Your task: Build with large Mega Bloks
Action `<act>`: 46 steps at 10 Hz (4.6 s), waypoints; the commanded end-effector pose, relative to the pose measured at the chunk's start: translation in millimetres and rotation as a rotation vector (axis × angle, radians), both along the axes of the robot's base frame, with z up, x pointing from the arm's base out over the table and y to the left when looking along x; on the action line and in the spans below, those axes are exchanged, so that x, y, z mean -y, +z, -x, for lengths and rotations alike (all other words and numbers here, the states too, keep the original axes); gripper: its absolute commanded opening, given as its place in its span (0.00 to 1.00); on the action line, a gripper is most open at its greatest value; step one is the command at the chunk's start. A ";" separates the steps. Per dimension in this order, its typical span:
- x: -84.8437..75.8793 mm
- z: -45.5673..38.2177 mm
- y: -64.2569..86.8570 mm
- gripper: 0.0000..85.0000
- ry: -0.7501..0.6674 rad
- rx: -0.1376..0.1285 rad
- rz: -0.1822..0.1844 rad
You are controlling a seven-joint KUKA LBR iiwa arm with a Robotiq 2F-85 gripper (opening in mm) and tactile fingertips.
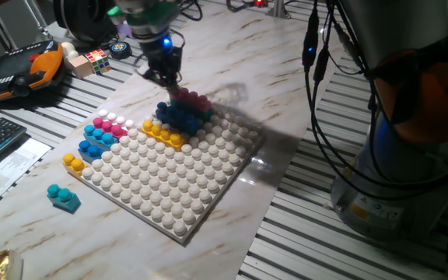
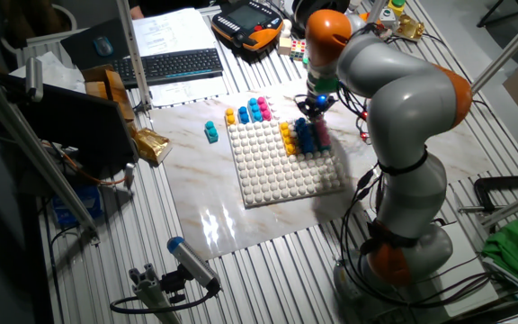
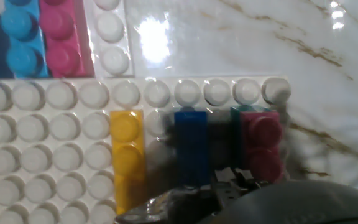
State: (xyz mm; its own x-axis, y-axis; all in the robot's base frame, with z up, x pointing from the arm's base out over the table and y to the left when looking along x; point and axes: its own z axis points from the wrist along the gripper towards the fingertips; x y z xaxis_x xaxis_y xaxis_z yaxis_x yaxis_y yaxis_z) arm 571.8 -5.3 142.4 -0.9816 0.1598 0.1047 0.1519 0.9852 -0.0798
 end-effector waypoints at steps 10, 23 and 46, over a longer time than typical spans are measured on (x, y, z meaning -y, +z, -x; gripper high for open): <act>0.3 -36.6 -17.5 0.01 0.010 -0.009 -0.085; -21.9 -73.8 -39.9 0.27 -0.067 0.053 -0.149; -66.8 -135.7 -86.4 0.41 0.060 0.131 -0.038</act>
